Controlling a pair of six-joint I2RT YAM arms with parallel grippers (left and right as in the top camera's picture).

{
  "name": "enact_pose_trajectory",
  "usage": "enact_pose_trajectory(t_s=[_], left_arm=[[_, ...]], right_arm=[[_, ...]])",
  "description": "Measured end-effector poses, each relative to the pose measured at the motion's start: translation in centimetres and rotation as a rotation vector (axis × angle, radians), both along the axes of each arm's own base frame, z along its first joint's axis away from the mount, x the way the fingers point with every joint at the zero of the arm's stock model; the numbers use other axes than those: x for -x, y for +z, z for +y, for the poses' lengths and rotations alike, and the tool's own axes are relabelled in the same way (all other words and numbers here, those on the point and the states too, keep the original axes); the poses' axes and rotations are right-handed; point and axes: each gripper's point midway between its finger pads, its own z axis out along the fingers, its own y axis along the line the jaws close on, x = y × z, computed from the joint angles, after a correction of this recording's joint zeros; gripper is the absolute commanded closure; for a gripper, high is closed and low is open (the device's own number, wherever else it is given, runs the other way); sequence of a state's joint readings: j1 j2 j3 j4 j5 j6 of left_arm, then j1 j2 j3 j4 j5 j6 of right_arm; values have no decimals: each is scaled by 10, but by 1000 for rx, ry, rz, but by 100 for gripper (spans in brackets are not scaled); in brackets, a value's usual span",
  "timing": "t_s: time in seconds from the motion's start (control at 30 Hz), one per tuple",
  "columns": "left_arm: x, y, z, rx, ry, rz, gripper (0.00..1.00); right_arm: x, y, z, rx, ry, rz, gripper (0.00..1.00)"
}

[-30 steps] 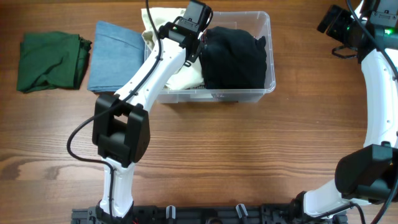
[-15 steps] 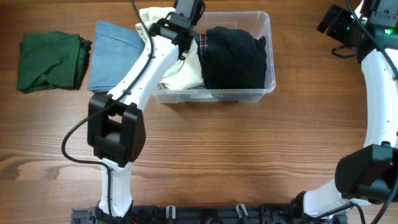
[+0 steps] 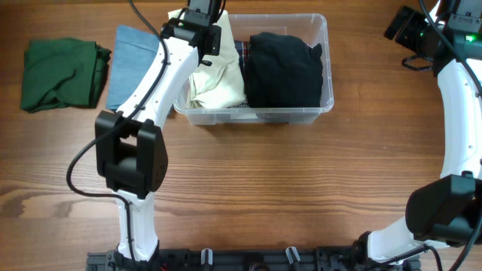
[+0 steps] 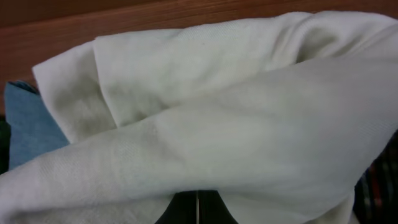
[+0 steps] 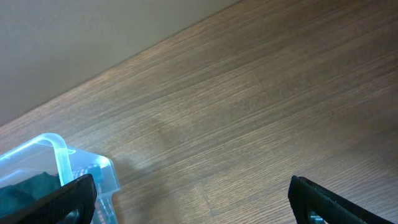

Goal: Pack container
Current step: 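Press and tuck the cream garment flat with the left gripper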

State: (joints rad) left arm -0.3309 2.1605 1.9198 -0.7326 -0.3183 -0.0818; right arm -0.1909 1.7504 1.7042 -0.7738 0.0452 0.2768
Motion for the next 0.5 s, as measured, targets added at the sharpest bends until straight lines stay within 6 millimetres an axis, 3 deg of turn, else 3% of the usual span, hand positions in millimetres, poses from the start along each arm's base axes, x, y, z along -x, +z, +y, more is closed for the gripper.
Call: enact_pose_trajectory(t_s=[0.5], left_arm=[[-12, -56, -5, 11, 28, 47, 96]], right_arm=[[0, 0, 0, 0, 0, 0, 0]])
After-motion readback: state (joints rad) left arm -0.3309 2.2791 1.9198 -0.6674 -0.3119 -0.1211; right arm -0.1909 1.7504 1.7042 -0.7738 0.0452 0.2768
